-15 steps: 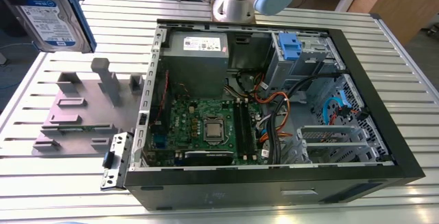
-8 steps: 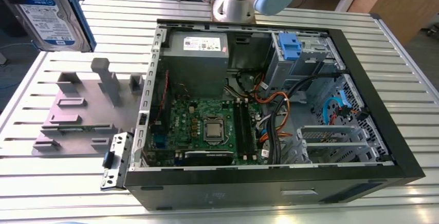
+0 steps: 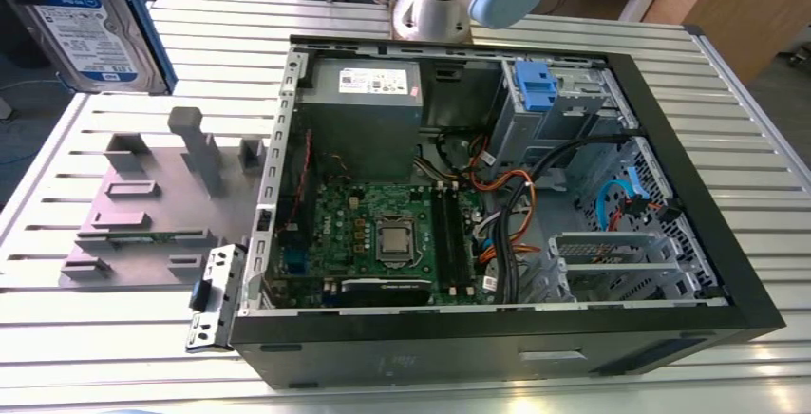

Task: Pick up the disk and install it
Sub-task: 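Pick up the disk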

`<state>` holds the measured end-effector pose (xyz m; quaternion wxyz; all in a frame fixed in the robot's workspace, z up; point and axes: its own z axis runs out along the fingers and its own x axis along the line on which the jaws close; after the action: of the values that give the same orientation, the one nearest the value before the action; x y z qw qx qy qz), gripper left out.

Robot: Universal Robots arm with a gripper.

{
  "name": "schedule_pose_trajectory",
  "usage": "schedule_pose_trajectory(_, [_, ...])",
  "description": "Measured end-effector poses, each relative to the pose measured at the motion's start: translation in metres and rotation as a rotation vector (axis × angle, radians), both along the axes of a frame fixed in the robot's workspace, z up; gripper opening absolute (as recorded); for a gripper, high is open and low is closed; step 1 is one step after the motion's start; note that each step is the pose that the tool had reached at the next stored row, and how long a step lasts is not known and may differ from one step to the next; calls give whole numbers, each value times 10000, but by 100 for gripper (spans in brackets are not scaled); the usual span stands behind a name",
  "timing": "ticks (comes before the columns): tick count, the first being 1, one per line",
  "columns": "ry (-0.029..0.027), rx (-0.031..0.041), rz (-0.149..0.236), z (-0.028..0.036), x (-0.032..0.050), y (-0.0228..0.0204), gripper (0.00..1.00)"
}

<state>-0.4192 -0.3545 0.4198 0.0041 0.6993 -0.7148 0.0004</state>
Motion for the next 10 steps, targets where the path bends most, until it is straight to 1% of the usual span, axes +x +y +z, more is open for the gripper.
schedule_pose_trajectory(10, [0, 0, 1, 33, 0, 0, 37])
